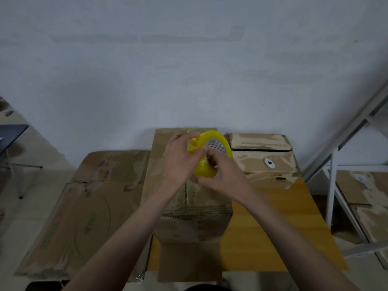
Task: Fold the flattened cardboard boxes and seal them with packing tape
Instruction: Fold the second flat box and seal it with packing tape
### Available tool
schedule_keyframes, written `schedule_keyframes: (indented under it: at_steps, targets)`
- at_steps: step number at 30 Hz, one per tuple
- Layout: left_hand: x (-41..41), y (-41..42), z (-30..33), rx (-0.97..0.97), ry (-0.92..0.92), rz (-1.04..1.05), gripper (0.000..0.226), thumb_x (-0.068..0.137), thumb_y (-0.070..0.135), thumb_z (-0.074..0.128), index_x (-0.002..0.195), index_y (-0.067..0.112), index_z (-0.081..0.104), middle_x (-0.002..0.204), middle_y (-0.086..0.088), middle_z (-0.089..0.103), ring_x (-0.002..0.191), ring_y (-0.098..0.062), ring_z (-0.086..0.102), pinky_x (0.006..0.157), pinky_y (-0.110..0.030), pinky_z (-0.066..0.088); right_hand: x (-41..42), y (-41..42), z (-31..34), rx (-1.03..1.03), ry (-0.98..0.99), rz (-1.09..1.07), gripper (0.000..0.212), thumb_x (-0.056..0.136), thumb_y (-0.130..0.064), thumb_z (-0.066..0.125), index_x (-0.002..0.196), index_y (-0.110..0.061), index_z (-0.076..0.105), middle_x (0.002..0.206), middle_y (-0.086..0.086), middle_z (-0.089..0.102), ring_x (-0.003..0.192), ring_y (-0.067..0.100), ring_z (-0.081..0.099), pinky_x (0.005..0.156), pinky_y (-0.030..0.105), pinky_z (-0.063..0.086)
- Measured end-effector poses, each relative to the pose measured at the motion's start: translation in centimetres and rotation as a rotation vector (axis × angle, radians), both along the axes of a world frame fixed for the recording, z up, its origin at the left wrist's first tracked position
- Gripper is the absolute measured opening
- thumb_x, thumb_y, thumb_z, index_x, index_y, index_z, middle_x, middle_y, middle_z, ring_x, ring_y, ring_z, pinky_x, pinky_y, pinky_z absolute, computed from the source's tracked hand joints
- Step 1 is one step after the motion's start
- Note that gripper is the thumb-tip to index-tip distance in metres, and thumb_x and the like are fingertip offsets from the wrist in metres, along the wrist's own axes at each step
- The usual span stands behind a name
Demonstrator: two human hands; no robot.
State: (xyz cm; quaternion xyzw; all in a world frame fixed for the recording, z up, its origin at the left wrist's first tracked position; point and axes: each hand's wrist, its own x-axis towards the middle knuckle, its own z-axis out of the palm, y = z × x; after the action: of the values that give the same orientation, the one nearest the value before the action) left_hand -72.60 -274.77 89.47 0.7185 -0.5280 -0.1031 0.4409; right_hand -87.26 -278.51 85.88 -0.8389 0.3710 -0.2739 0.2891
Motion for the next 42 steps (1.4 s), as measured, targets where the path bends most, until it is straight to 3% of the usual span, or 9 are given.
schedule_keyframes:
  at_steps: [2,5,8,17,25,29,34,39,42]
  targets:
    - [-0.3,-0.1,0.1,0.002,-0.023,-0.016,0.036,0.084,0.036,0.073,0.119,0.027,0.071,0.12,0.003,0.064,0.114,-0.013,0.058,0.094,-0.033,0.05,0.2,-0.1,-0.5,-0.078,0.106,0.002,0.062,0.081,-0.047,0.075,0.131,-0.024,0.047,0.101,-0.01,0.062,0.088,0.012,0.06,0.063,0.03,0.044]
    - [0.4,0.2,0.6,0.011,-0.047,-0.152,0.038,0.09,0.042,0.066,0.124,0.024,0.07,0.118,0.006,0.064,0.105,-0.011,0.061,0.09,-0.039,0.053,-0.6,-0.1,-0.4,-0.032,-0.046,0.026,0.04,0.083,-0.044,0.072,0.113,-0.027,0.051,0.084,-0.016,0.057,0.073,0.004,0.056,0.056,0.02,0.033]
    - [1.3,0.6,1.3,0.005,-0.039,-0.247,0.041,0.088,0.043,0.072,0.123,0.022,0.072,0.108,0.015,0.061,0.103,-0.003,0.06,0.089,-0.036,0.055,-1.6,0.0,-0.5,0.035,-0.128,0.069,0.034,0.083,-0.042,0.074,0.107,-0.028,0.055,0.084,-0.01,0.06,0.074,0.007,0.055,0.056,0.019,0.037]
    - [-0.5,2.6,1.7,-0.167,-0.156,-0.123,0.036,0.085,0.034,0.077,0.114,0.012,0.076,0.109,0.002,0.069,0.098,-0.004,0.059,0.092,-0.018,0.046,-1.1,1.3,0.1,0.027,-0.157,0.027,0.028,0.084,-0.029,0.079,0.097,-0.026,0.054,0.073,-0.013,0.054,0.061,0.002,0.05,0.053,0.018,0.031]
    - [-2.2,4.1,1.0,-0.247,-0.273,-0.044,0.022,0.09,0.022,0.075,0.108,0.01,0.077,0.096,0.001,0.064,0.083,-0.014,0.063,0.071,-0.015,0.045,-1.0,2.3,0.4,-0.032,-0.187,-0.01,0.032,0.081,-0.036,0.076,0.087,-0.023,0.047,0.061,-0.013,0.043,0.054,0.002,0.043,0.048,0.017,0.028]
    - [-2.7,4.1,0.1,-0.322,-0.269,-0.051,0.02,0.088,0.015,0.076,0.106,0.007,0.077,0.094,-0.002,0.064,0.083,-0.017,0.064,0.068,-0.033,0.056,-1.0,2.5,0.2,-0.025,-0.2,-0.015,0.03,0.079,-0.036,0.073,0.093,-0.021,0.052,0.068,-0.011,0.052,0.06,-0.001,0.05,0.05,0.013,0.032]
    - [-2.4,4.3,0.1,-0.367,-0.243,-0.051,0.019,0.086,0.017,0.077,0.102,0.006,0.078,0.093,-0.004,0.066,0.082,-0.016,0.065,0.069,-0.032,0.055,-1.1,2.6,0.1,-0.016,-0.191,-0.001,0.03,0.083,-0.036,0.077,0.092,-0.021,0.052,0.07,-0.009,0.052,0.06,0.002,0.048,0.05,0.016,0.032]
    - [-1.8,4.4,0.6,-0.386,-0.23,-0.071,0.012,0.086,0.01,0.076,0.096,0.004,0.078,0.094,-0.006,0.07,0.082,-0.016,0.067,0.072,-0.033,0.056,-1.0,2.7,0.2,-0.016,-0.184,-0.012,0.034,0.083,-0.034,0.079,0.084,-0.035,0.045,0.066,-0.012,0.046,0.059,0.002,0.047,0.051,0.015,0.031]
    - [-0.9,4.2,0.9,-0.337,-0.184,-0.131,0.008,0.086,0.007,0.076,0.093,0.005,0.078,0.093,-0.004,0.071,0.081,-0.014,0.067,0.072,-0.033,0.058,-1.2,2.5,0.1,-0.007,-0.118,-0.017,0.032,0.084,-0.037,0.078,0.091,-0.031,0.047,0.073,-0.012,0.05,0.064,0.001,0.048,0.052,0.017,0.03]
